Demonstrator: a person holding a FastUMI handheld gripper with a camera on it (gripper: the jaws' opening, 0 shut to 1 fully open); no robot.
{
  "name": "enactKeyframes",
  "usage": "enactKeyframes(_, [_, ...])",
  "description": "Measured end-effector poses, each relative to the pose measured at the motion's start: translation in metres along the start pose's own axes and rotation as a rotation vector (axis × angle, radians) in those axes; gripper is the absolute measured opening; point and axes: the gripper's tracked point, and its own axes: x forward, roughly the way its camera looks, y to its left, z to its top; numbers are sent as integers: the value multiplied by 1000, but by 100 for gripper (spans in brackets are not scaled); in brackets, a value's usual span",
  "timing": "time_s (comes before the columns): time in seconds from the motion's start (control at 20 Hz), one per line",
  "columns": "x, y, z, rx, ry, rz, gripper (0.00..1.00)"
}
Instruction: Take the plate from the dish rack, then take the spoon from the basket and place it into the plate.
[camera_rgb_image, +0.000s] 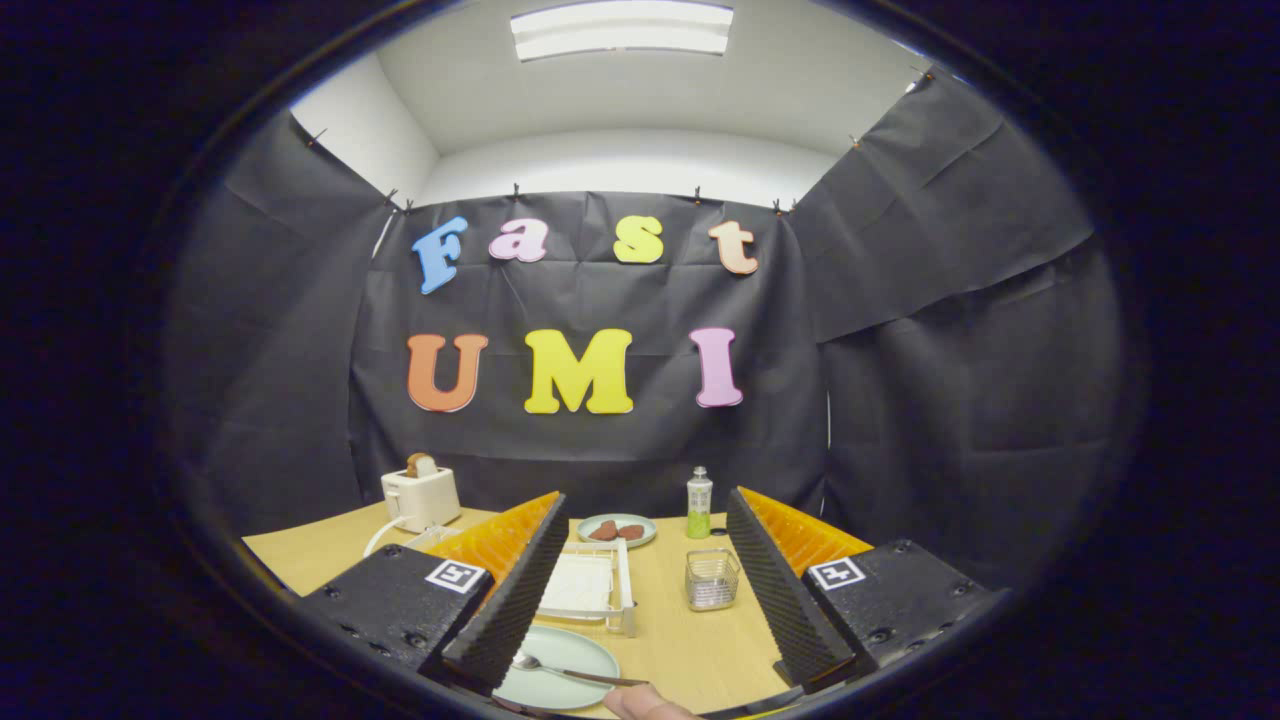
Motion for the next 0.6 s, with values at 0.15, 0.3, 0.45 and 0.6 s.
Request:
enactKeyframes(0.15, [-2, -3, 1, 0, -10, -4, 100])
enactKeyframes(0.3, [-6, -1, 0, 19, -13, 13, 100])
enactKeyframes(0.45, [-6, -2, -4, 26, 3, 26, 100])
enactKeyframes(0.6, [-5, -2, -9, 25, 17, 32, 100])
